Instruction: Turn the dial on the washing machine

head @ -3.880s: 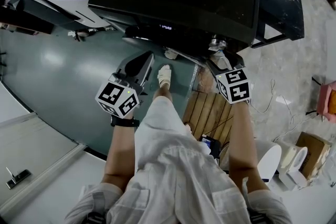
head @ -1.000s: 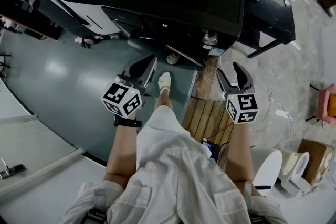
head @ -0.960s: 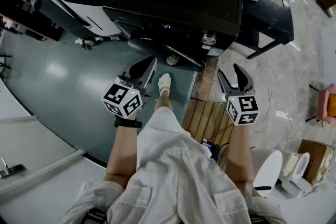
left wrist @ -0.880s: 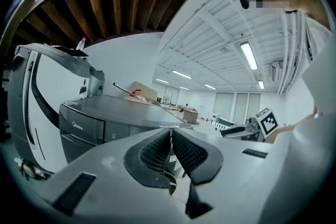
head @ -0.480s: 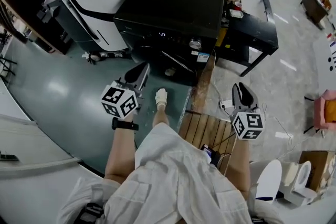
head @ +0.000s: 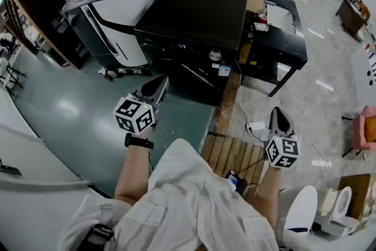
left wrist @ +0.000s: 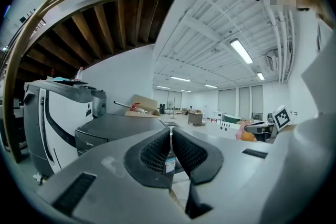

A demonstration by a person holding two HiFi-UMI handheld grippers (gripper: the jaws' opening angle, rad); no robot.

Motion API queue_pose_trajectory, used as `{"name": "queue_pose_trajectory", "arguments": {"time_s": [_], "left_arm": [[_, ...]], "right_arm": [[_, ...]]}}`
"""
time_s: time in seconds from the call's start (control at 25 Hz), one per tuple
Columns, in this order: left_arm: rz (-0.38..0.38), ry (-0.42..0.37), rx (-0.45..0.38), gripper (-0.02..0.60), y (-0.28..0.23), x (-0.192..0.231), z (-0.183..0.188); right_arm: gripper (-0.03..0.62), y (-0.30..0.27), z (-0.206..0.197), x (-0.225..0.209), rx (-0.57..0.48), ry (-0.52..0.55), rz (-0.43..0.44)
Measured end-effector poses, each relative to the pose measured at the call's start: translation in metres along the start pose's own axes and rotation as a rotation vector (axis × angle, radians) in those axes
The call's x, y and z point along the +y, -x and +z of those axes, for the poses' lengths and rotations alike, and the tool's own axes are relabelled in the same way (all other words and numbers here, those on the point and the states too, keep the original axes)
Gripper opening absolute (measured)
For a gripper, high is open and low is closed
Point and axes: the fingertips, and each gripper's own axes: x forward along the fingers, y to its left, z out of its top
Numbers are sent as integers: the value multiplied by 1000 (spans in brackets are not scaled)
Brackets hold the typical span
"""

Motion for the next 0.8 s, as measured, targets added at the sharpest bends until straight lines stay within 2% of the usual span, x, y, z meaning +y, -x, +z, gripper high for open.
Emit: {"name": "queue_pose_trajectory", "arguments": {"time_s": [0.2,0.56,0.8], "left_arm": [[-40,-13,8,17,-2,-16,-3],[-54,8,-8,17,0,-21,-7],[-60,30,-7,17,-1,-17,-14]], "right_arm": [[0,13,4,1,-14,-7,-10],[0,34,9,-3,-33,0,-29],[0,29,11,4,-31,11,-19]]}}
